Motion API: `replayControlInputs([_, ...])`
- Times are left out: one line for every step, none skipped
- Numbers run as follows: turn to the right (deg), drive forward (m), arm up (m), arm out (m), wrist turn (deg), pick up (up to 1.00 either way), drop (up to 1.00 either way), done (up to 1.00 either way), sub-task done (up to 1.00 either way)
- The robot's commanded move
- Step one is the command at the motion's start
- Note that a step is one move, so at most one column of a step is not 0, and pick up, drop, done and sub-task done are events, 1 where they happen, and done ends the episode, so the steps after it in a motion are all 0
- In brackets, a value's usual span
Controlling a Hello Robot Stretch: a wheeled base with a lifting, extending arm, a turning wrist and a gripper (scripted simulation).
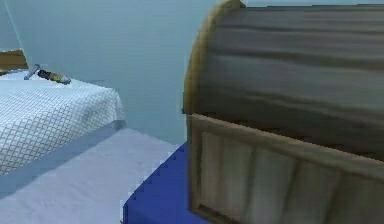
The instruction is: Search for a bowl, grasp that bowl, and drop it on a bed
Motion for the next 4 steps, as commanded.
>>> replayControlInputs([-12.0,0.0,0.0,0.0,0.0,0.0,0.0,0.0,0.0])
replayControlInputs([3.0,0.0,0.0,0.0,0.0,0.0,0.0,0.0,0.0])
replayControlInputs([9.0,0.0,0.0,0.0,0.0,0.0,0.0,0.0,0.0])
replayControlInputs([-15.0,0.0,0.0,0.0,0.0,0.0,0.0,0.0,0.0])
